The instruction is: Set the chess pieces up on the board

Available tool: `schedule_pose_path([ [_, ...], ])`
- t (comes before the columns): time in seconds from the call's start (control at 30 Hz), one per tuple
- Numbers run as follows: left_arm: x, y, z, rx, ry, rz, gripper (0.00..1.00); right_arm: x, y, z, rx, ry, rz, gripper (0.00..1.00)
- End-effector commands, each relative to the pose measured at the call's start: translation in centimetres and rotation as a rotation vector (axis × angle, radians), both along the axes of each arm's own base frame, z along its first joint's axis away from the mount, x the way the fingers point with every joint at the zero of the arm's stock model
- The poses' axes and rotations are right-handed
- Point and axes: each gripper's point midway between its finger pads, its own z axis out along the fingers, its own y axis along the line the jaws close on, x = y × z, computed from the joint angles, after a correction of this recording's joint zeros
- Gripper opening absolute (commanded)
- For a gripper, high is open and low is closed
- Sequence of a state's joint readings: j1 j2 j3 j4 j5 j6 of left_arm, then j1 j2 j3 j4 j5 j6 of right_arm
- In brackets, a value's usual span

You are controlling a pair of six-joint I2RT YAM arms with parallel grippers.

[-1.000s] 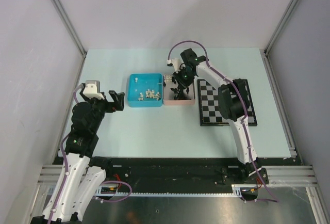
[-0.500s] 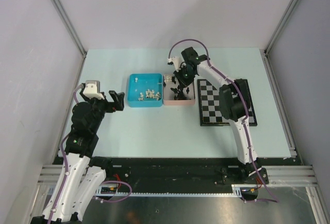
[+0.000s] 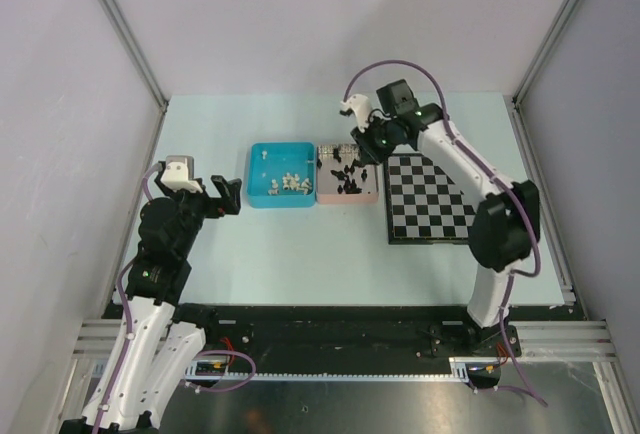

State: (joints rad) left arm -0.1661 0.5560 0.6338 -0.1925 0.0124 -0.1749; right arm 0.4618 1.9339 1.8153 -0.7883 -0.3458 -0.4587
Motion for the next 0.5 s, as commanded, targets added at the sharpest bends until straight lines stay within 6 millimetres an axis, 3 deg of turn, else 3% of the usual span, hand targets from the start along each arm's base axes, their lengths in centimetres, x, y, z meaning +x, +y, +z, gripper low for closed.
schedule_pose_path([
  [0.0, 0.0, -0.4, 0.5, 0.020, -0.032, -0.030, 1.00, -3.8, -2.4, 3.1, 0.021, -0.057, 0.040, 0.08],
  [0.03, 0.0, -0.4, 0.6, 0.020, -0.033, -0.031, 1.00, -5.0, -3.4, 1.8, 0.002, -0.026, 0.035, 0.08],
  [0.07, 0.0, -0.5, 0.6, 0.020, -0.033, -0.033, 1.00, -5.4, -4.5, 1.7, -0.001, -0.024, 0.017, 0.08],
  [0.1, 0.0, -0.5, 0.5, 0.018, -0.031, -0.034, 1.00, -6.1, -5.4, 2.9, 0.011, -0.050, 0.007, 0.08],
  [0.17, -0.1, -0.5, 0.5, 0.018, -0.031, -0.037, 1.00, -7.4, -7.6, 1.4, -0.005, -0.005, -0.032, 0.08],
  [0.23, 0.0, -0.5, 0.6, 0.018, -0.031, -0.037, 1.00, -8.6, -9.2, 1.8, -0.002, -0.021, -0.055, 0.09],
  [0.27, 0.0, -0.6, 0.6, 0.019, -0.032, -0.039, 1.00, -9.5, -10.1, 0.5, -0.019, 0.007, -0.068, 0.09],
  [0.33, -0.1, -0.6, 0.6, 0.017, -0.033, -0.042, 1.00, -10.0, -11.9, 0.6, -0.026, -0.010, -0.113, 0.09],
  [0.37, -0.1, -0.6, 0.6, 0.019, -0.032, -0.042, 1.00, -10.7, -12.6, -0.6, -0.033, 0.014, -0.128, 0.09],
  [0.47, -0.1, -0.7, 0.6, 0.017, -0.033, -0.046, 1.00, -10.9, -14.6, -1.3, -0.025, 0.003, -0.196, 0.10],
])
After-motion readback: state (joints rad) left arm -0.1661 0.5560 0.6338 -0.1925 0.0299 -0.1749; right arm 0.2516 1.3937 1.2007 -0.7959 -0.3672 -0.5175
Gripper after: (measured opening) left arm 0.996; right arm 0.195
